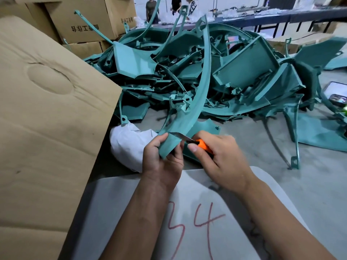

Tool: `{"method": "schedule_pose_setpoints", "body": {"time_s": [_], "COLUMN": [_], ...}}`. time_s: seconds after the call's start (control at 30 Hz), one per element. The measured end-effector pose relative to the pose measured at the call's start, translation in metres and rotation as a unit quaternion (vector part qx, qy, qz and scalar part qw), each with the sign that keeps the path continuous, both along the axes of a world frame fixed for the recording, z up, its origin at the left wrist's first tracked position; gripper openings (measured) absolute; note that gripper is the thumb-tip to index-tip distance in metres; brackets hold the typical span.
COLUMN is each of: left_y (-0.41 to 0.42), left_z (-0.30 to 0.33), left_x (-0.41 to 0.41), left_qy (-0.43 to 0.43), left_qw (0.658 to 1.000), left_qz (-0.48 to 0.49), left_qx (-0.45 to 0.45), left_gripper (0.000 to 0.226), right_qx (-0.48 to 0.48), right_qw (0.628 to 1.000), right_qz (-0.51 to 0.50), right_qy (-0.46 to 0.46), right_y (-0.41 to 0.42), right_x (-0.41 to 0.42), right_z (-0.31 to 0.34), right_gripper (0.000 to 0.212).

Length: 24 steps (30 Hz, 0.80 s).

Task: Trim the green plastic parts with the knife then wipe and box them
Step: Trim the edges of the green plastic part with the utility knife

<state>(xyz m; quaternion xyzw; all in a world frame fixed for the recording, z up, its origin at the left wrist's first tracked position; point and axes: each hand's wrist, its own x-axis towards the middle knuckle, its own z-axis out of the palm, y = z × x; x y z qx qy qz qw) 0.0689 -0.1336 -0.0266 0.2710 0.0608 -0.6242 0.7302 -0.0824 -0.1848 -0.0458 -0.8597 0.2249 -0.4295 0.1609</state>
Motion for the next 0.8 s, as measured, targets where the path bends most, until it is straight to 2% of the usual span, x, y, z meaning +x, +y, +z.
{"method": "schedule_pose_setpoints", "body": {"time_s": [0.2,0.33,0.4,0.5,0.6,0.73,0.8], "left_y": [0.001,0.004,0.003,0.005,0.009,0.006,0.004], "left_z": [0.0,0.003,0.002,0.004,0.008,0.007,0.004], "left_x": [0.002,0.007,0.01,0.013,0.008,0.003,0.006], "left_qy": [-0.002,-0.017,-0.036,-0.093,-0.148,-0.134,-0.142], "left_qw": [0.999,0.996,0.995,0.982,0.965,0.976,0.982], "left_qz": [-0.042,-0.077,-0.089,-0.16,-0.215,-0.168,-0.123], "left_qx": [-0.005,-0.027,-0.028,-0.032,-0.04,-0.024,-0.002], "left_gripper": [0.011,0.038,0.036,0.019,0.014,0.023,0.03], "right_qx": [-0.041,-0.063,-0.055,-0.027,0.017,0.072,0.177], "right_qw": [0.997,0.988,0.981,0.967,0.951,0.931,0.919], "right_qz": [-0.063,-0.122,-0.16,-0.219,-0.251,-0.262,-0.155], "right_qy": [-0.014,-0.067,-0.096,-0.125,-0.183,-0.243,-0.315], "right_y": [0.0,-0.008,-0.013,-0.022,-0.03,-0.031,-0.027], "right_x": [-0.004,-0.012,-0.017,-0.027,-0.037,-0.043,-0.037], "right_z": [0.002,0.004,0.005,0.006,0.008,0.006,0.01], "right_gripper": [0.034,0.025,0.023,0.023,0.025,0.037,0.038]}}
